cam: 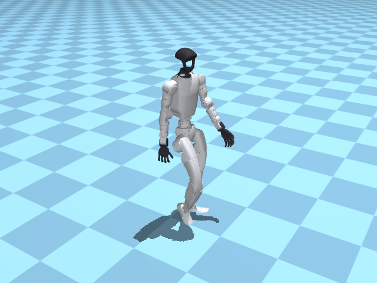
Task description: Upper body actions
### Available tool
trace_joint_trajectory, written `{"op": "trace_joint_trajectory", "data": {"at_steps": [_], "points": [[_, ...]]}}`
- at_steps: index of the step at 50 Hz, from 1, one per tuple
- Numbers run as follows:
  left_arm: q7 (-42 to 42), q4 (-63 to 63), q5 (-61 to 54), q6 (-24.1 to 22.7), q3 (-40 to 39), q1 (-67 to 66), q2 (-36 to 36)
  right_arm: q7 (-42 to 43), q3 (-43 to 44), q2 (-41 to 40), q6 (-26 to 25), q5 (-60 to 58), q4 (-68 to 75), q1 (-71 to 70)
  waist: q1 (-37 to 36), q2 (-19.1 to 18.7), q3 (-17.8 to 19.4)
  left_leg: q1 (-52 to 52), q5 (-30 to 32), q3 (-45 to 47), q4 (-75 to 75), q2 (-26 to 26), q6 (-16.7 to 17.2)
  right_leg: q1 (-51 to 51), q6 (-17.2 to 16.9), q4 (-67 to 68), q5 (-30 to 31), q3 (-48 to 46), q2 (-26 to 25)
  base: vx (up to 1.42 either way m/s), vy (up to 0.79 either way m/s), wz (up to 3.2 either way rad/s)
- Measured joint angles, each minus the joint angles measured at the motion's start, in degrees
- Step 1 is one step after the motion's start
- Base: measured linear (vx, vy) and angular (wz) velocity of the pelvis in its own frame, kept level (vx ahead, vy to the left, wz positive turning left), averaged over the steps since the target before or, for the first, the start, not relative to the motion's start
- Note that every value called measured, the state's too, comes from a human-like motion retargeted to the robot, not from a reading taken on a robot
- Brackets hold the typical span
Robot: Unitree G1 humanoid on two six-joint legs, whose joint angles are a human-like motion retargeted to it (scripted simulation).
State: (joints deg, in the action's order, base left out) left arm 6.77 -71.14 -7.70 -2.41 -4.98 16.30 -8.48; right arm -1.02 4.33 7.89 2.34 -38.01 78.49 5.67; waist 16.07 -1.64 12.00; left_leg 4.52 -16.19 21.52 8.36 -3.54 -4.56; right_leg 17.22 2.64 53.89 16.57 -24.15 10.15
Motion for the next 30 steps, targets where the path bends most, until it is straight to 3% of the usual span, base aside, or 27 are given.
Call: {"op": "trace_joint_trajectory", "data": {"at_steps": [3,5,7,9,13,16,20,27,30], "points": [[-0.9,-5.2,0.7,1.3,0.7,-6.9,1.4,4.3,-2.4,0.9,0.6,-4.1,-1.0,-1.1,-2.5,1.4,-3.4,-0.3,0.2,0.7,-1.1,2.4,0.8,-10.8,-2.6,-18.5,4.3,5.0,-3.3,0.1,-0.19,-0.25],[-2.1,-7.3,2.2,2.6,1.0,-11.5,2.3,5.5,-2.9,1.2,1.0,-5.1,-1.3,-1.4,-3.9,3.5,-5.7,-0.9,0.3,0.4,-1.8,5.7,0.9,-18.3,-8.2,-33.7,0.1,8.8,-4.9,0.07,-0.25,-0.16],[-2.9,-8.4,3.8,3.4,-0.3,-15.1,2.5,4.7,-3.0,1.0,1.4,-4.5,-0.7,-1.6,-7.3,5.6,-6.9,-0.3,0.3,2.4,-2.8,7.9,1.4,-23.1,-6.8,-42.0,-11.0,5.4,-4.1,0.02,-0.17,-0.92],[-4.1,-9.4,5.9,4.3,-3.4,-18.2,2.7,2.6,-2.3,0.4,1.6,-3.0,0.6,-1.6,-11.3,8.0,-8.2,0.8,0.5,4.8,-4.2,9.9,2.3,-23.6,-5.3,-47.1,-14.1,5.7,-2.7,0.05,-0.21,-1.09],[-5.0,-13.7,7.1,6.2,-10.4,-21.2,3.4,-3.0,0.8,-0.6,0.3,1.5,3.5,-0.9,-17.4,9.5,-12.2,-1.5,1.6,8.3,-5.6,9.9,3.7,-20.8,-5.6,-51.1,-11.7,5.9,-1.4,0.0,-0.23,-0.57],[-5.1,-15.3,4.4,6.3,-13.2,-22.2,3.0,-5.0,0.5,-0.4,0.5,4.2,4.8,-1.6,-15.8,9.4,-10.8,-1.8,2.6,7.7,-5.7,8.8,4.1,-20.2,-4.7,-50.6,-12.2,7.6,-2.5,-0.18,-0.26,0.34],[-6.7,-15.3,6.3,7.9,-14.4,-23.7,1.8,-1.5,-3.0,0.8,-1.0,7.1,8.3,-2.5,-11.8,8.3,-9.7,-1.4,4.1,6.7,-6.0,7.3,4.4,-21.4,-4.1,-50.6,-13.2,5.3,-3.7,-0.08,-0.15,0.53],[-7.9,-8.9,17.5,8.9,-13.6,-28.4,0.3,-0.1,-8.8,0.8,-3.4,8.6,14.6,-4.2,-13.8,7.3,-9.8,-1.8,4.7,5.6,-1.9,4.9,7.6,-22.4,-2.4,-51.3,-13.8,5.4,-5.2,-0.05,-0.12,0.02],[-6.0,-7.5,19.9,9.0,-13.0,-31.2,0.0,0.1,-11.0,-0.2,-3.3,11.0,14.2,-7.6,-15.2,7.1,-9.3,-3.8,8.2,7.4,5.4,3.0,9.0,-22.7,-1.7,-50.9,-14.1,6.8,-5.3,-0.12,-0.1,-0.3]]}}
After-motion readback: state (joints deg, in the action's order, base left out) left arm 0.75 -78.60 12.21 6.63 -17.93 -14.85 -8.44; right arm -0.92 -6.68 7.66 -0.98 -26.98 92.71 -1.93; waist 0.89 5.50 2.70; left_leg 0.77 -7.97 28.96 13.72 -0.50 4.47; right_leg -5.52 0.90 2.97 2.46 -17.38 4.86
